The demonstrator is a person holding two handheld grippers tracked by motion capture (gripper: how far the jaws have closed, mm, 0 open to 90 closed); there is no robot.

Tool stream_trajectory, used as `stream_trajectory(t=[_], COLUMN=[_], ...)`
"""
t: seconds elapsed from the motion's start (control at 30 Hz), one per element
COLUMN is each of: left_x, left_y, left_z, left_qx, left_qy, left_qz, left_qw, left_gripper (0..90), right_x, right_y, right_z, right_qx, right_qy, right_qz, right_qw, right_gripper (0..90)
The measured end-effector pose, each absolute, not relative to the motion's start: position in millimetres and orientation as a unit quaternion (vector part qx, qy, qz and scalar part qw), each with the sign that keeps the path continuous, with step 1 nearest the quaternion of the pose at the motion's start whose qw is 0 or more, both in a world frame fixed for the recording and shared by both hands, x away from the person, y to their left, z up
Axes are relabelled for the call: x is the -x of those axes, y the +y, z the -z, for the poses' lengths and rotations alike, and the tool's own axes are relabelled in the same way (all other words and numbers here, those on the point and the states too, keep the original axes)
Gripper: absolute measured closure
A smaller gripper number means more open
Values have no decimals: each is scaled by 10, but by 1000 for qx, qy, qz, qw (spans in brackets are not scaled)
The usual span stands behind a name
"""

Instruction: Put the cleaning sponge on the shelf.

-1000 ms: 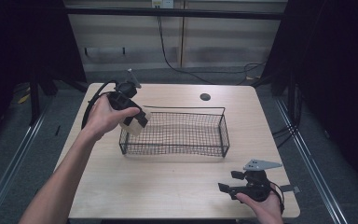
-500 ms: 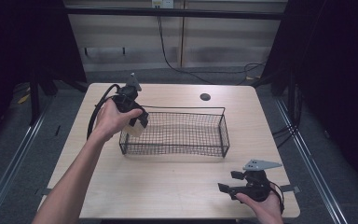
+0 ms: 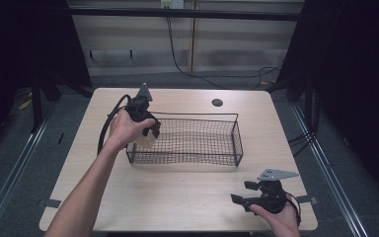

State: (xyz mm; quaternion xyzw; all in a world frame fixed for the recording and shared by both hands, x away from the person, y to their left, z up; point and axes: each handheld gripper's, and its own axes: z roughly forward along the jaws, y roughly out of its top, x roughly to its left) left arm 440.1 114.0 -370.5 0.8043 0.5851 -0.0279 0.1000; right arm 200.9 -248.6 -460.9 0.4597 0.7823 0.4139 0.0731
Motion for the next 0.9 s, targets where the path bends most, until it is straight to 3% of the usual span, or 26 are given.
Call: stream_trajectory(t=[0.9], left_x=[-4463], left_y=[1133], left_z=[4089], left_qx=[-776], left_qy=[628], left_qz=[31], left_qw=[50], left_gripper=[262], right_x=[-2008], right_y=[-2479], right_z=[4610], right_qx=[-459], right_qy=[784], right_qz=[-412], right_qw=[73], right_gripper=[246])
